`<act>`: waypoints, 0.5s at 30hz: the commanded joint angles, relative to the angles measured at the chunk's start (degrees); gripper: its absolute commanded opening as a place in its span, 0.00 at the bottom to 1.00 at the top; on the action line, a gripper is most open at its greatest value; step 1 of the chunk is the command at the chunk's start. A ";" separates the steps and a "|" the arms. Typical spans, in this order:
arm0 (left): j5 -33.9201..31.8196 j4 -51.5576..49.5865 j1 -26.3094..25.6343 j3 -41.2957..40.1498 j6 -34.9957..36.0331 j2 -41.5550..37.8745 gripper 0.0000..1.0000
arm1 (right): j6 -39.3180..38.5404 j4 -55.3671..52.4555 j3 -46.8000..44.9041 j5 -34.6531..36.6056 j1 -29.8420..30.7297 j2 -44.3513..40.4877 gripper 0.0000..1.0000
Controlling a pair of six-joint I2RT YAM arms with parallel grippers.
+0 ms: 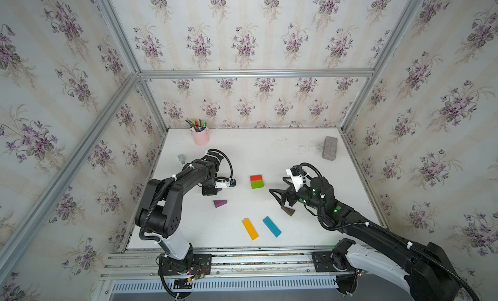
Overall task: Assemble a small pinwheel with building blocks
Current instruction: Pick up the building block from the center of the board.
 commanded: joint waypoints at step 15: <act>-0.34 -12.65 -4.19 28.54 6.82 15.34 0.23 | 0.71 -16.50 14.44 3.32 -8.72 -1.34 1.00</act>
